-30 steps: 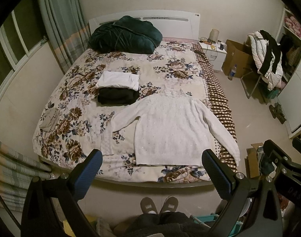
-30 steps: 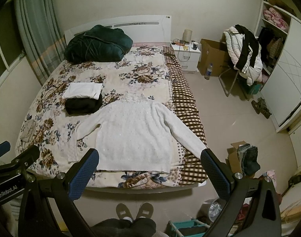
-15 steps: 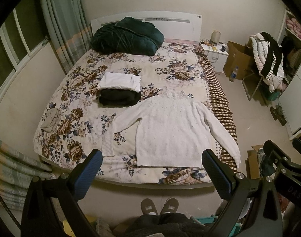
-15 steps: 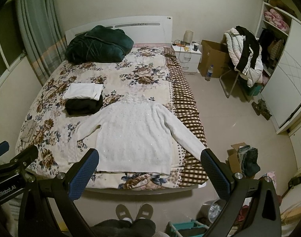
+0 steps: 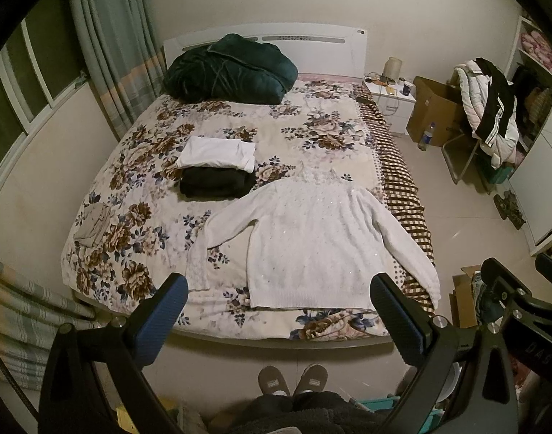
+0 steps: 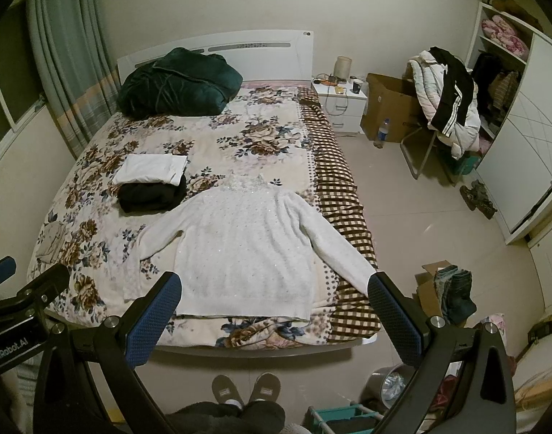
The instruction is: Fold small clothes
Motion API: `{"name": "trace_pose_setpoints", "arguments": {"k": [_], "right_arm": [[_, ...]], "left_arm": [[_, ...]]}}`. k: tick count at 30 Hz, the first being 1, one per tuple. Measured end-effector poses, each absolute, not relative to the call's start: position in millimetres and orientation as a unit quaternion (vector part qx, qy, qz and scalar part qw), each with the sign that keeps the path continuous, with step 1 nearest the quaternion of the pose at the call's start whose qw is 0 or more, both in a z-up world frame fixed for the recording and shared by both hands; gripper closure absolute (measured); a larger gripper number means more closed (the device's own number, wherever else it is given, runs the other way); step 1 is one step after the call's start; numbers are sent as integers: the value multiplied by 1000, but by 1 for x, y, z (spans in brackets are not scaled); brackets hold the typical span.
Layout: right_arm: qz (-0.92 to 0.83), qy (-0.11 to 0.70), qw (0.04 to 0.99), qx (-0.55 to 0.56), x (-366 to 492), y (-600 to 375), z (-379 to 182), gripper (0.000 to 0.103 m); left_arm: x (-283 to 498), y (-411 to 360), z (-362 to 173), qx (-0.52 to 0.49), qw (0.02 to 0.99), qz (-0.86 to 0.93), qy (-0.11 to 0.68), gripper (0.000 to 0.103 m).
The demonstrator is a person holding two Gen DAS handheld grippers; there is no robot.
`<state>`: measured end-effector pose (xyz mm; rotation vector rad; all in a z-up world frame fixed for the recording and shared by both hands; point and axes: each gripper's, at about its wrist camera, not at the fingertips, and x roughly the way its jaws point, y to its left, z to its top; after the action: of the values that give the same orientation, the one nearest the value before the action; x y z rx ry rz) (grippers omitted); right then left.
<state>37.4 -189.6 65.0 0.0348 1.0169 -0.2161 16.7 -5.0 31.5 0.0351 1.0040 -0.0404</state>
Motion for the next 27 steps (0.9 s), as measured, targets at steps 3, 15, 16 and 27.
{"name": "trace_pose_setpoints", "arguments": {"k": [3, 15, 16, 27], "right_arm": [[-103, 486, 868, 17, 35, -190, 61, 0], [-104, 484, 869, 17, 36, -191, 63, 0], [-103, 484, 869, 17, 40, -191, 69, 0], [-102, 486, 868, 19, 38, -191, 66, 0]], "left_arm": [[16, -7, 31, 17, 876, -18, 482, 0], [14, -6, 31, 17, 877, -18, 480, 0], [13, -6, 30, 17, 877, -17, 480, 0], [23, -8, 30, 14, 875, -17, 484, 0]]}}
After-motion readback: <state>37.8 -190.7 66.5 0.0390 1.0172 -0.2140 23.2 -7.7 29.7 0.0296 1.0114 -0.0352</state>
